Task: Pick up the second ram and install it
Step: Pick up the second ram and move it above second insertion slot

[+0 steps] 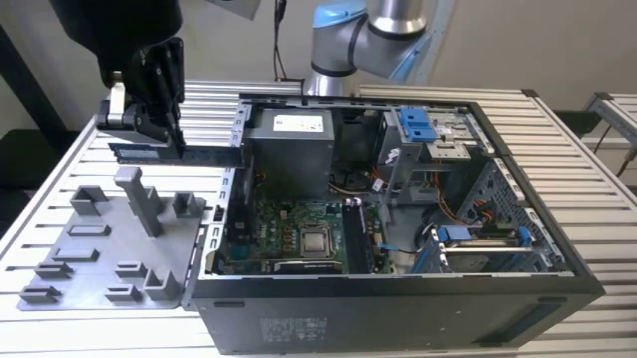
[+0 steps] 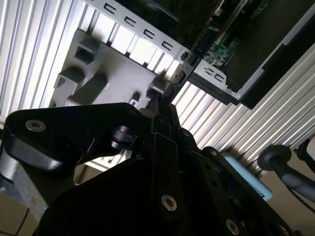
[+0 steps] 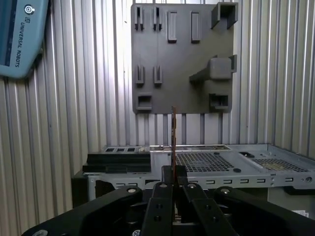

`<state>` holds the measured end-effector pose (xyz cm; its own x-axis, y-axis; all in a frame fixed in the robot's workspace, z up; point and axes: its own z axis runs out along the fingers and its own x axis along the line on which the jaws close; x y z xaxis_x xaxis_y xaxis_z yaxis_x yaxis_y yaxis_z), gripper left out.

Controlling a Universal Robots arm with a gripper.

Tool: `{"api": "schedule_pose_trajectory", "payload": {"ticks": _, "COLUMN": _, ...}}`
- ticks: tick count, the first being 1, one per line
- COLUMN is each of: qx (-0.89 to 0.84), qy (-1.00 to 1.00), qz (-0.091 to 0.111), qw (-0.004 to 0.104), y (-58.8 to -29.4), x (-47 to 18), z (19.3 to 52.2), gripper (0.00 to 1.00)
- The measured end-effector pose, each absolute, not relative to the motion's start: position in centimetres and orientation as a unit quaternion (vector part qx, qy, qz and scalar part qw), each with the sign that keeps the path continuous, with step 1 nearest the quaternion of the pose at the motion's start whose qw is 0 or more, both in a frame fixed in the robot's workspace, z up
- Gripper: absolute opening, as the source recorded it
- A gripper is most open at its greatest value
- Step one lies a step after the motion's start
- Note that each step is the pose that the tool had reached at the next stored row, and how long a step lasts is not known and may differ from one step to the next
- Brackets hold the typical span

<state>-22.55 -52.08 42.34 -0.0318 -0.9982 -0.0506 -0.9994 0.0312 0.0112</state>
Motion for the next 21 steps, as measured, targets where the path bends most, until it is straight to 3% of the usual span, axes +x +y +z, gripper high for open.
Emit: {"api": "schedule_pose_trajectory", "payload": {"ticks": 21, "qx": -0.696, "qy": 0.718, "qz": 0.022, "qw": 0.013, "y": -52.1, "x": -16.3, "z": 42.3, "gripper": 0.14}}
